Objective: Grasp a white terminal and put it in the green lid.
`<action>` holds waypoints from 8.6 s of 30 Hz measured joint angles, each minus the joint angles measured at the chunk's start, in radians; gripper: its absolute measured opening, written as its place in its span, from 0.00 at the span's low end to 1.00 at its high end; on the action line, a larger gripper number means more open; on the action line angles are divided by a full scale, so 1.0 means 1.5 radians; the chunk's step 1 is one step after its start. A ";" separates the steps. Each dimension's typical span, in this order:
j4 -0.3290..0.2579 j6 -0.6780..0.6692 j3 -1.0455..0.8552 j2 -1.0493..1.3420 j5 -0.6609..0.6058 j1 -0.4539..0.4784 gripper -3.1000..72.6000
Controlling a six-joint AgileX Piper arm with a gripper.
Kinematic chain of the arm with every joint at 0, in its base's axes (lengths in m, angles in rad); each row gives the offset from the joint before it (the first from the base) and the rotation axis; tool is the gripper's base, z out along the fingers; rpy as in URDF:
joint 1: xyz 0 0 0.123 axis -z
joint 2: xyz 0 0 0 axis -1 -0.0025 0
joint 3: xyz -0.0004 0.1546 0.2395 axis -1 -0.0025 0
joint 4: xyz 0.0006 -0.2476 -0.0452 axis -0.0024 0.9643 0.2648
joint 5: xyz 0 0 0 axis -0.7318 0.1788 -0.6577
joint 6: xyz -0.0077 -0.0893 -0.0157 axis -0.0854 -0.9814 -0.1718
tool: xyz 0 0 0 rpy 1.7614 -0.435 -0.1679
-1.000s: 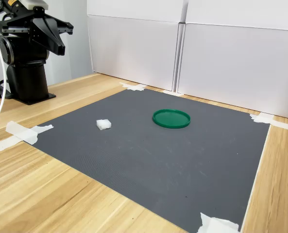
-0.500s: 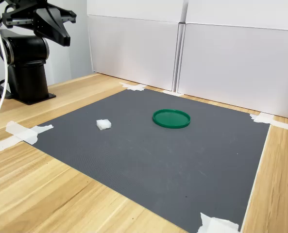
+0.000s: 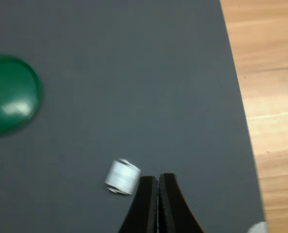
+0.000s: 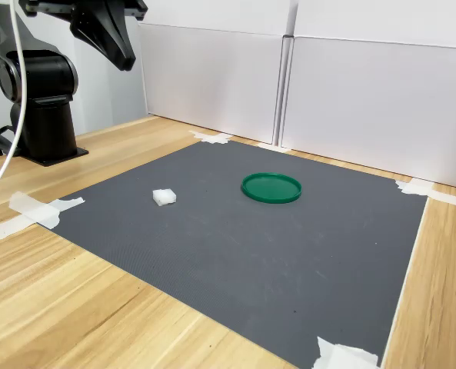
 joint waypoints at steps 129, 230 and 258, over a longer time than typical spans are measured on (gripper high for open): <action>-0.173 -0.538 0.343 -0.410 -0.261 -0.025 0.42; 0.083 0.171 -0.058 0.177 0.074 -0.093 0.02; 0.086 0.179 -0.277 0.439 0.057 -0.093 0.02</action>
